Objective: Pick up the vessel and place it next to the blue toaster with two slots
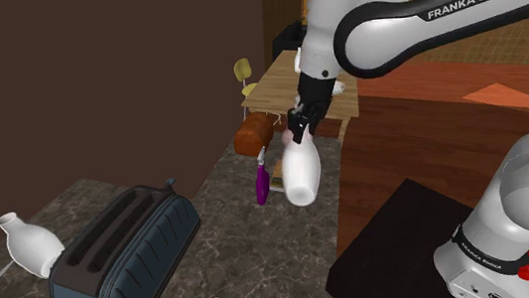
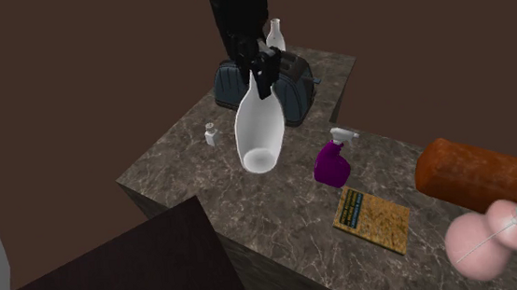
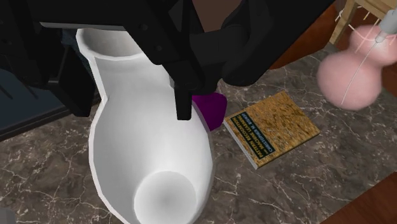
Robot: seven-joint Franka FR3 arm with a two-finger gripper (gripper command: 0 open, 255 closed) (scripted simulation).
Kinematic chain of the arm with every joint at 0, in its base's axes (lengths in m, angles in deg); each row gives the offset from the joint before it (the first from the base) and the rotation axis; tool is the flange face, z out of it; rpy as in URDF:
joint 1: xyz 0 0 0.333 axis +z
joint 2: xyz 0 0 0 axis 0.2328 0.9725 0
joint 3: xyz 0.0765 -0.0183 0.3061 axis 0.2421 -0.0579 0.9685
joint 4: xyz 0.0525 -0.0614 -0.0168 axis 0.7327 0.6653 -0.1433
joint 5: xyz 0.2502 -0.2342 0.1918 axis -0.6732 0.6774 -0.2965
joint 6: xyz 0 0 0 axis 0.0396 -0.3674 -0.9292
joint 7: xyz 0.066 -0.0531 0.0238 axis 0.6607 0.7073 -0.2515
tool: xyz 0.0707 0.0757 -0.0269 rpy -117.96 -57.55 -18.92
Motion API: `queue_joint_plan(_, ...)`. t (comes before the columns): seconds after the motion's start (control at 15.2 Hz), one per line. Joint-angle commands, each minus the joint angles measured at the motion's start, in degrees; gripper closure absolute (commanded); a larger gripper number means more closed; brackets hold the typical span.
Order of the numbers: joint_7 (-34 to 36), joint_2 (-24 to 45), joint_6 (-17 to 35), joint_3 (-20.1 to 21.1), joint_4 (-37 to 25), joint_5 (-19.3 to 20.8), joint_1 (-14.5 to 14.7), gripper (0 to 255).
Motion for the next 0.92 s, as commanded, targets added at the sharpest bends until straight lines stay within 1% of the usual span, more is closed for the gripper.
queue_joint_plan(0.0, -0.1, -0.4, -1.7, -0.2, -1.3, 0.0, 0.0, 255)
queue_joint_plan(0.86, -0.1, -1.5, -11.9, -1.3, -10.4, 0.6, -0.4, 255)
